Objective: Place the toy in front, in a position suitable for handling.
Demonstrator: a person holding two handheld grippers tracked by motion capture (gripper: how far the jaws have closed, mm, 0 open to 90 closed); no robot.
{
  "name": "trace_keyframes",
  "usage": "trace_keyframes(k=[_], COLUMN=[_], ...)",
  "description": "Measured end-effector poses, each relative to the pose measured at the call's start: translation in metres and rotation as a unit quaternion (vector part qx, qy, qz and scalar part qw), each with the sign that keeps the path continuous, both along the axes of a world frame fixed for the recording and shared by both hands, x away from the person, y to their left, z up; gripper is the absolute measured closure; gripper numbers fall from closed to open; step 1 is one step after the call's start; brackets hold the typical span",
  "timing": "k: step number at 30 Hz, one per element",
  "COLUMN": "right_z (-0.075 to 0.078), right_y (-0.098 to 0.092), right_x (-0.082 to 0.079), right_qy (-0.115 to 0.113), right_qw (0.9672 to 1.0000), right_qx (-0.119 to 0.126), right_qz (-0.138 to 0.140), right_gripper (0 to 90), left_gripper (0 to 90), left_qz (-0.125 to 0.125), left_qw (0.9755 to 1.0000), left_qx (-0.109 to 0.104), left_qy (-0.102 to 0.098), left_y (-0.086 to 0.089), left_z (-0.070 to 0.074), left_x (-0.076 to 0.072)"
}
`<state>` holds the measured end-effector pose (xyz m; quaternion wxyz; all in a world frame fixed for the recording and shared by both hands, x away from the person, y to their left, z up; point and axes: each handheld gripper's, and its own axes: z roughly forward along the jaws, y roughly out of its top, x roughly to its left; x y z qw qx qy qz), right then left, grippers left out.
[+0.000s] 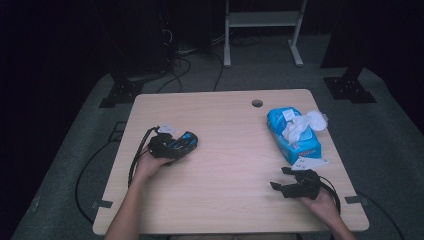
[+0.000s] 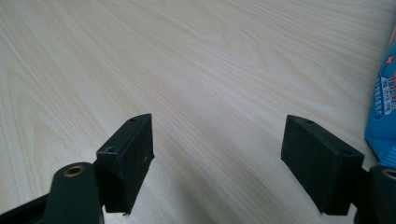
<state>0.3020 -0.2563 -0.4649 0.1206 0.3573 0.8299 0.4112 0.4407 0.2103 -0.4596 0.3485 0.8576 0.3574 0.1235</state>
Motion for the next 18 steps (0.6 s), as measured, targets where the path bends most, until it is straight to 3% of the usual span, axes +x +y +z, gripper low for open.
trace_keyframes(k=[2,7,14,18], right_z=[0.0,0.0,0.0,-0.001], right_y=[0.0,0.0,0.0,0.001], right_x=[0.0,0.0,0.0,0.0], right_qy=[-0.001,0.0,0.0,0.001], right_qw=[1.0,1.0,1.0,1.0], right_qx=[0.0,0.0,-0.001,-0.003], right_qz=[0.0,0.001,0.001,0.003], right_gripper=[24.3,24.3,24.3,24.3], left_gripper=[26.7,26.6,25.9,25.0], left_qz=[-0.002,-0.006,0.001,0.011], left_qw=[1.0,0.9992,0.9986,0.9986], left_qx=[0.002,0.039,0.052,0.049], left_qy=[0.004,0.007,0.011,0.02], left_y=[0.0,-0.006,-0.01,-0.011], left_z=[0.0,-0.003,-0.002,-0.003], left_x=[0.0,0.0,0.001,0.002])
